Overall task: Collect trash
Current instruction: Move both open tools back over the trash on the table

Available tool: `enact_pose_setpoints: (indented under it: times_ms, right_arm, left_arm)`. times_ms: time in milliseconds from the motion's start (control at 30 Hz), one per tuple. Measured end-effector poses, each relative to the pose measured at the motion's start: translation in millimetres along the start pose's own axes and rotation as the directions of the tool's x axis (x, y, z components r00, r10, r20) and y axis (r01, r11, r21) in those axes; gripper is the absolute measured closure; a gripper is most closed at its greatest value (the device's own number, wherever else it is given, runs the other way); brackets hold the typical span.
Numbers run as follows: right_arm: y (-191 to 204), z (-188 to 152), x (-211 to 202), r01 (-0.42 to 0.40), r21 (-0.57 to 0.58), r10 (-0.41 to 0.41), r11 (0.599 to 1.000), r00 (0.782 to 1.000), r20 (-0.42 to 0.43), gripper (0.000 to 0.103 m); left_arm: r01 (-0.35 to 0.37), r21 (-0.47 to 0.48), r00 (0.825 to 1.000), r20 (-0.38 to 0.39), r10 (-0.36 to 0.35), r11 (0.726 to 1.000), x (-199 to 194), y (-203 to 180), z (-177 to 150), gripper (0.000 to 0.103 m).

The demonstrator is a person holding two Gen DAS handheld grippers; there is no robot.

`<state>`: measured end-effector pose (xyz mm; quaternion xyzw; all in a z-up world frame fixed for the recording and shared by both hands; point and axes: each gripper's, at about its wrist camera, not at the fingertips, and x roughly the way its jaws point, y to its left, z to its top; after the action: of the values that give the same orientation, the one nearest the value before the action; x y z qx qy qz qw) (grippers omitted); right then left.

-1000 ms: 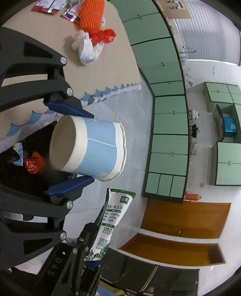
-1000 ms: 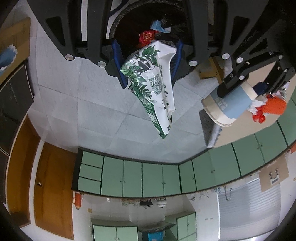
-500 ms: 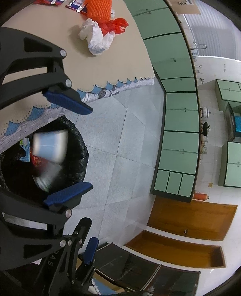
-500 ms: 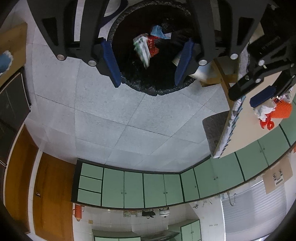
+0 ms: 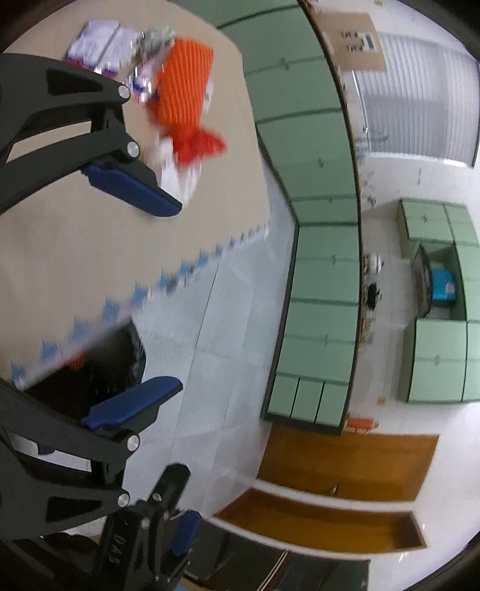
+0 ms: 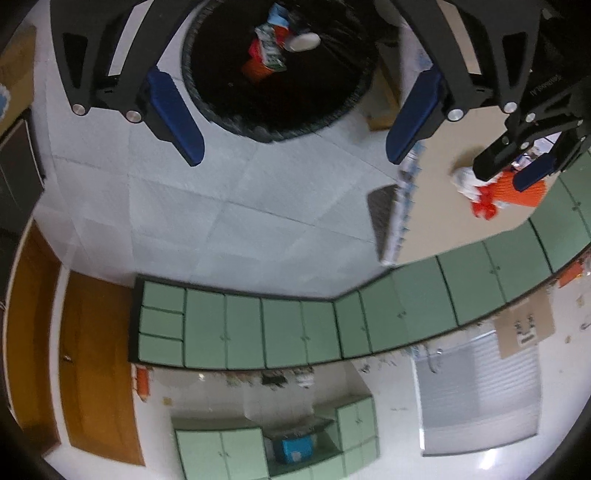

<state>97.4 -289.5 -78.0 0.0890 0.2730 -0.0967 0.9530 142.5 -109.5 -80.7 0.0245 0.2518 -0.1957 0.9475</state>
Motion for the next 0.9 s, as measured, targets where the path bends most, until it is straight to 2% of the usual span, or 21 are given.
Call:
enact_pose_setpoints:
  times_ms: [100, 233, 400, 533, 667, 733, 900]
  right_arm:
    - [26.6, 3.8, -0.6, -0.044, -0.023, 0.045, 0.999, 0.999, 0.03, 0.006]
    - [60.9, 5.6, 6.0, -0.105, -0.045, 0.107, 0.993, 0.993, 0.043, 0.006]
    - [107.3, 3.9, 18.7, -0.175, -0.083, 0.179, 0.981, 0.983, 0.037, 0.006]
    - [137.8, -3.2, 27.7, -0.211, -0.115, 0.215, 0.971, 0.977, 0.017, 0.006]
    - [164.3, -12.0, 34.4, -0.239, -0.151, 0.24, 0.959, 0.971, -0.012, 0.006]
    - [174.0, -15.5, 35.8, -0.243, -0.17, 0.244, 0.955, 0.97, -0.017, 0.006]
    - [190.9, -21.3, 43.4, -0.24, -0.206, 0.24, 0.949, 0.97, -0.028, 0.006]
  left_arm:
    - [-0.074, -0.012, 0.997, 0.016, 0.074, 0.997, -15.4, 29.3, 0.9, 0.017]
    - [-0.193, -0.04, 0.981, 0.017, 0.194, 0.98, -34.7, 76.1, -4.2, 0.016]
    - [-0.34, -0.068, 0.94, -0.021, 0.339, 0.938, -49.1, 136.0, -17.0, 0.015]
    - [-0.42, -0.087, 0.907, -0.07, 0.415, 0.903, -55.9, 180.0, -31.2, 0.015]
    - [-0.479, -0.127, 0.876, -0.121, 0.466, 0.868, -60.2, 220.0, -44.2, 0.015]
    - [-0.489, -0.148, 0.871, -0.145, 0.47, 0.86, -60.0, 235.8, -46.8, 0.015]
    - [-0.462, -0.217, 0.883, -0.204, 0.423, 0.86, -51.4, 260.1, -50.4, 0.015]
